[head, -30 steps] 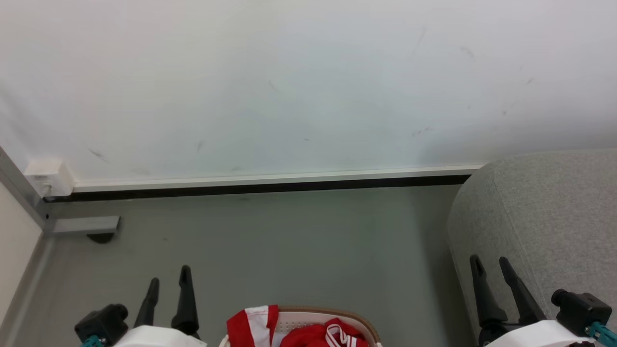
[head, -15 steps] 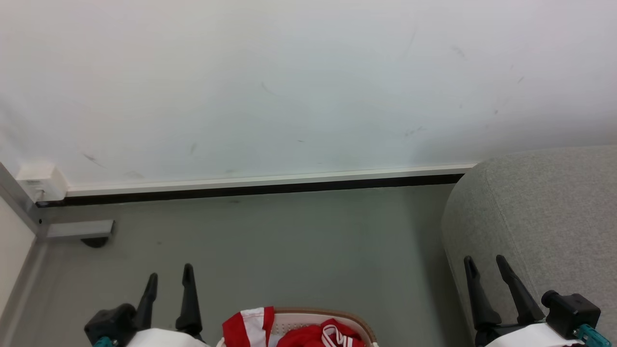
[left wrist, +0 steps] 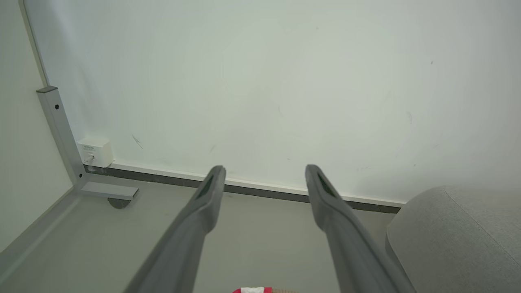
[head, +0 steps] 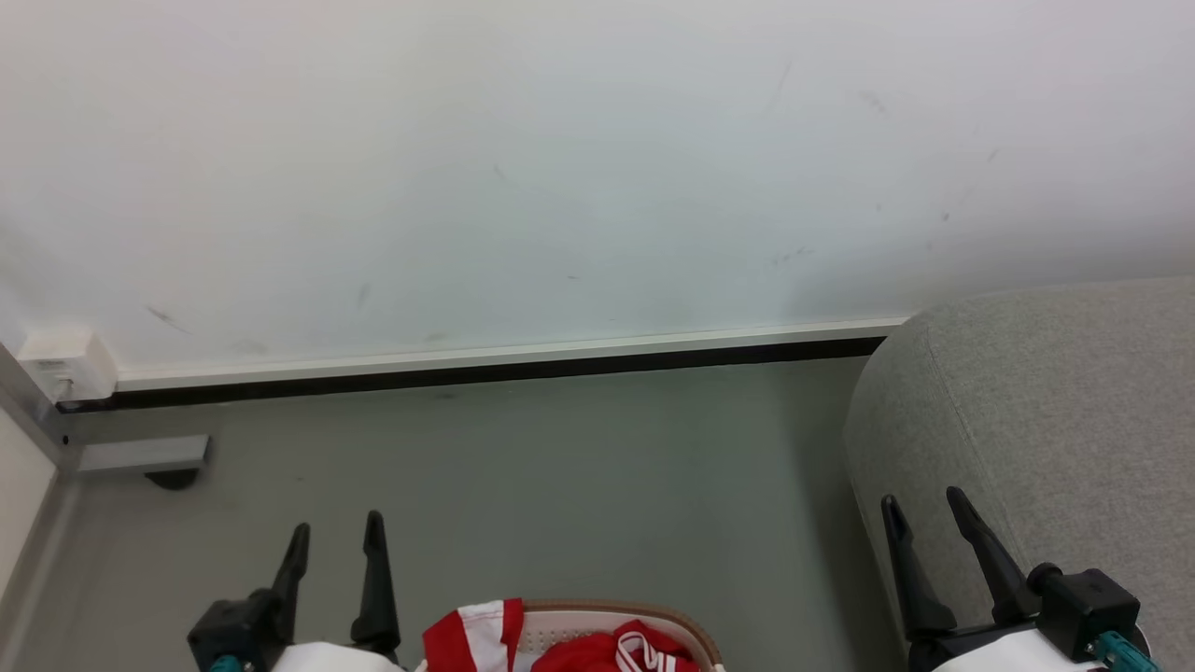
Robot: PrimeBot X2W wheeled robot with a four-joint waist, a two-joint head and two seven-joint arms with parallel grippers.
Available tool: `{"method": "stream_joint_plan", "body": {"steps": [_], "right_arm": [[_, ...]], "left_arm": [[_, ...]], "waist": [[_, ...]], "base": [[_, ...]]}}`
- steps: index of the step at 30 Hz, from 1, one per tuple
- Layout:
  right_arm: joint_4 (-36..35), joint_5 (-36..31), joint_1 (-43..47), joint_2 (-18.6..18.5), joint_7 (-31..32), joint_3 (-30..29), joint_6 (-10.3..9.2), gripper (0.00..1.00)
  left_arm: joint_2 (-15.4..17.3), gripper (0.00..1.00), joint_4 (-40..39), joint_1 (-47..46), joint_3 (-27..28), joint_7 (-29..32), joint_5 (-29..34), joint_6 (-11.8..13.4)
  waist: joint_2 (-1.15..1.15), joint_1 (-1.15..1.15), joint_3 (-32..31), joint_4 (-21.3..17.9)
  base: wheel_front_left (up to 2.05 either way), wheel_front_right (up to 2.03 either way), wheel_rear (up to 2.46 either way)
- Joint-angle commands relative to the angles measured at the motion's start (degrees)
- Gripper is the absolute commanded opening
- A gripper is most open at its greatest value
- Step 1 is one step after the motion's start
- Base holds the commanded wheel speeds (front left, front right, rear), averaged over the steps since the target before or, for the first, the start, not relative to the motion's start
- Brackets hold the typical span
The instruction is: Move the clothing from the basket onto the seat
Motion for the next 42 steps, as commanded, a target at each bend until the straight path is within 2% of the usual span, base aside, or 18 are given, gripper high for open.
{"method": "stream_joint_plan", "body": {"steps": [1,25,42], "right_arm": [[-0.3,-1.5,-1.3,-0.2,-0.6,0.3,-0.08,1.00],[0.1,-9.4,-1.9,-0.4,-3.0,0.9,-0.10,1.00],[-0.1,-8.1,-2.1,-0.1,-3.0,0.7,-0.10,1.00]], "left_arm": [[0.5,1.00,-0.5,0.3,0.1,-0.8,2.1,0.3],[0.4,1.00,-0.4,0.7,-0.7,-3.2,11.1,1.4],[0.3,1.00,-0.4,0.8,-0.7,-3.0,10.5,1.4]], "waist": [[0.00,0.00,0.0,-0.1],[0.00,0.00,-0.3,-1.5],[0.00,0.00,-0.1,-2.3]], "base": [[0.00,0.00,0.00],[0.00,0.00,0.00],[0.00,0.00,0.00]]}}
